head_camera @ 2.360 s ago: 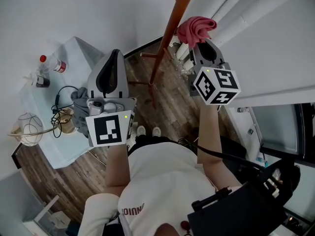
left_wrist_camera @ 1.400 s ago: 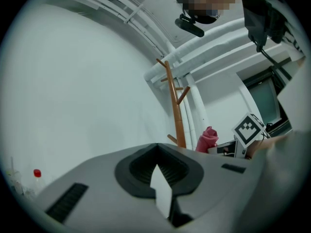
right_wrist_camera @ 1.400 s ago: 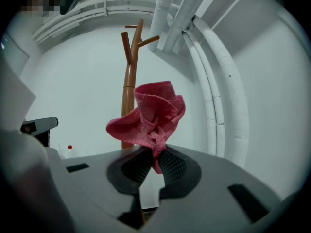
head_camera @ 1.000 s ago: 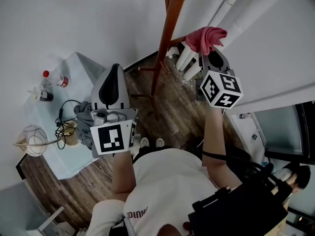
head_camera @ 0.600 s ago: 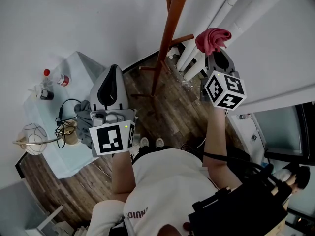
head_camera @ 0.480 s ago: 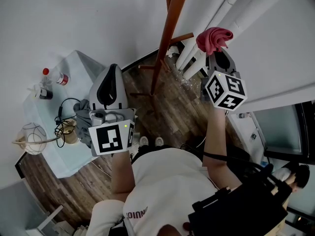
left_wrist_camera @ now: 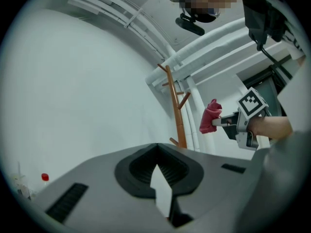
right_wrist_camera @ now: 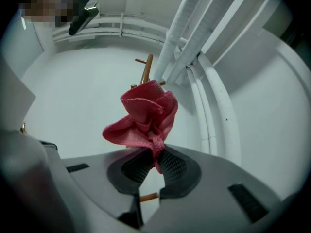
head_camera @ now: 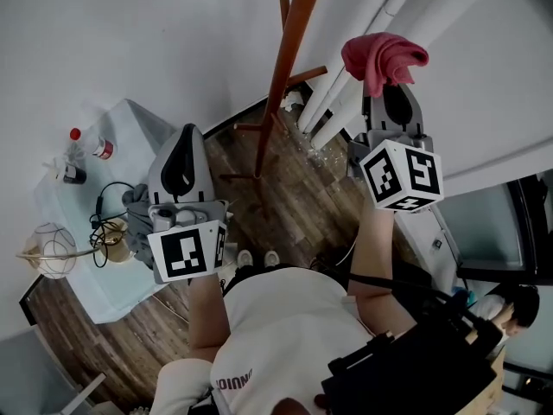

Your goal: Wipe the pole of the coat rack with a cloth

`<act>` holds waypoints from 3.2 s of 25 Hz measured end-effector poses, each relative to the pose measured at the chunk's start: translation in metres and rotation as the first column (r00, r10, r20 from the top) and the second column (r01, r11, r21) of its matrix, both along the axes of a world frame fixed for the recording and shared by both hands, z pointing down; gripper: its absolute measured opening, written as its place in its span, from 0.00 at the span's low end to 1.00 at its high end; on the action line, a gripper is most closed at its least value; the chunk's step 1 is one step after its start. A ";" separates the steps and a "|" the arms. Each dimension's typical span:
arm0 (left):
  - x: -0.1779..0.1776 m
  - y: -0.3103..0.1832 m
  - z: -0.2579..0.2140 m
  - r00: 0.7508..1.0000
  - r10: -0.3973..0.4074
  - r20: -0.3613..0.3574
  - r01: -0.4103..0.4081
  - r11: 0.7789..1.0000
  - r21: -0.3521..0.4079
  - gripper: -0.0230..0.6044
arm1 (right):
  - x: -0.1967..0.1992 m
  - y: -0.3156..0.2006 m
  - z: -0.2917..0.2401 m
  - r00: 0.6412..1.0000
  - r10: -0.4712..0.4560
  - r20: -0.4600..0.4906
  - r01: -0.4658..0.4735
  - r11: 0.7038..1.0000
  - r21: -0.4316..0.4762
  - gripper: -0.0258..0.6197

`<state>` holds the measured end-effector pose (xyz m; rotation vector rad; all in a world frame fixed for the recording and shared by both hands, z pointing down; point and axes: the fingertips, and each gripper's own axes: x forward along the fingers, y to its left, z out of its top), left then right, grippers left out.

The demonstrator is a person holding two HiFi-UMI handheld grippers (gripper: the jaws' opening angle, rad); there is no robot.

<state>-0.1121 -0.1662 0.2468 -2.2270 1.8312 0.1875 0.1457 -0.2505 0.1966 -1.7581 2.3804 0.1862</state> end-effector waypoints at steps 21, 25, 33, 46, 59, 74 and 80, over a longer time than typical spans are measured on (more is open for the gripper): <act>-0.033 0.017 -0.015 0.997 -0.073 0.022 0.072 0.996 0.043 0.06 | -0.063 -0.015 -0.071 0.989 -0.146 0.004 0.143 0.975 0.172 0.11; -0.033 0.015 -0.017 0.997 -0.074 0.024 0.073 0.996 0.048 0.06 | -0.064 -0.018 -0.073 0.988 -0.153 0.014 0.149 0.973 0.174 0.11; -0.029 0.013 -0.016 0.998 -0.061 0.026 0.060 0.997 0.042 0.06 | -0.058 -0.010 -0.082 0.988 -0.152 0.027 0.143 0.968 0.205 0.11; -0.025 0.015 -0.016 0.999 -0.042 0.024 0.041 0.998 0.043 0.06 | -0.046 0.008 -0.099 0.990 -0.134 0.050 0.117 0.960 0.254 0.11; -0.019 0.018 -0.018 0.999 -0.030 0.033 0.028 0.999 0.045 0.06 | -0.033 0.032 -0.113 0.989 -0.124 0.077 0.095 0.948 0.305 0.11; -0.002 0.017 -0.019 0.998 0.029 0.053 -0.031 0.999 0.036 0.06 | -0.023 0.051 -0.085 0.989 -0.097 0.115 0.065 0.964 0.257 0.11; 0.004 0.016 -0.023 0.997 0.043 0.064 -0.046 0.998 0.041 0.06 | -0.021 0.052 -0.064 0.988 -0.092 0.126 0.065 0.976 0.206 0.11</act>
